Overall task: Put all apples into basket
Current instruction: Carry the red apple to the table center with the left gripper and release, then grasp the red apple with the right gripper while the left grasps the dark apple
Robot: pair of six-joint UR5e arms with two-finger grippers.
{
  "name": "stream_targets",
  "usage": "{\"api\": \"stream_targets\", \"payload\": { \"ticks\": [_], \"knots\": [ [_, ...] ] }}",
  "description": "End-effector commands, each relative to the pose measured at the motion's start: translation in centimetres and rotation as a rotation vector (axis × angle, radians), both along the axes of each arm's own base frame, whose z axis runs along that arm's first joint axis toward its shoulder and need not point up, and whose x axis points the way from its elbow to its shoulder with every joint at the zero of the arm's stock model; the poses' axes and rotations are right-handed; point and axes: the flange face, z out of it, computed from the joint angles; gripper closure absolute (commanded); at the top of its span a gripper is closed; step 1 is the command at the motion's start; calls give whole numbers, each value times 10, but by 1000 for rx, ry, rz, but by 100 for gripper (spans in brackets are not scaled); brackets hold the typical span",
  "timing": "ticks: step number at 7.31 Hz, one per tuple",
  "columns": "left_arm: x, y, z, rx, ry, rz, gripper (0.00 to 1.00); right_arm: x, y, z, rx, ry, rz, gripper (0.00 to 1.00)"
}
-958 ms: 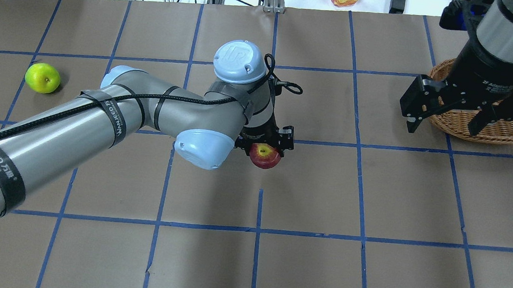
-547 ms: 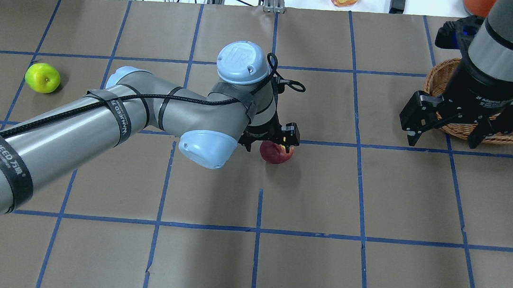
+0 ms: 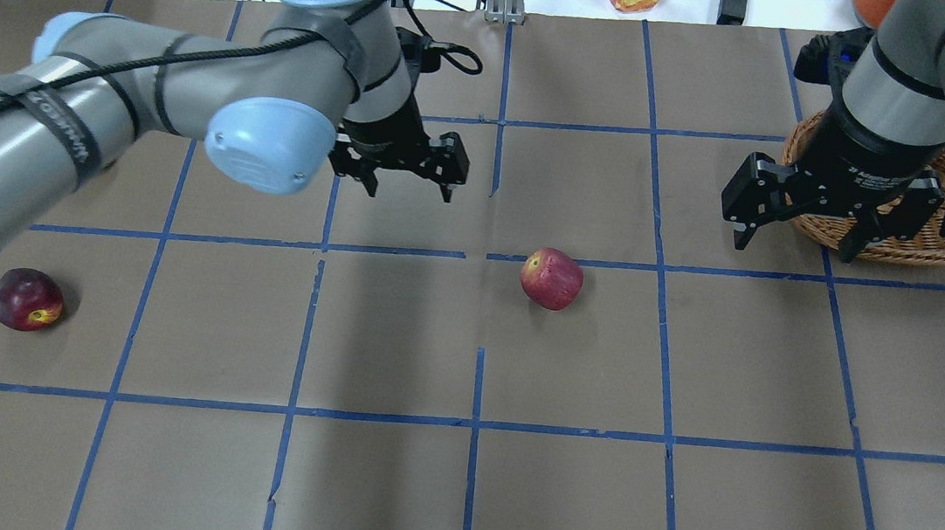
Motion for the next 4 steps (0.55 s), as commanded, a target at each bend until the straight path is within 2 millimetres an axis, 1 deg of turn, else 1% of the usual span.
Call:
{"api": "stream_targets", "payload": {
  "ticks": [1, 2, 3, 4],
  "knots": [
    [128, -7, 16, 88, -39, -97, 0, 3, -22, -22, -2, -22, -51, 0],
    [203, -6, 8, 113, -16, -90, 0, 11, -43, -36, -33, -65, -127, 0],
    [274, 5, -6, 133, 12, -59, 0, 29, -55, -50, -61, -100, -163, 0],
    [331, 22, -26, 150, 47, -49, 0, 53, -65, -61, -73, -104, -124, 0]
  ]
}}
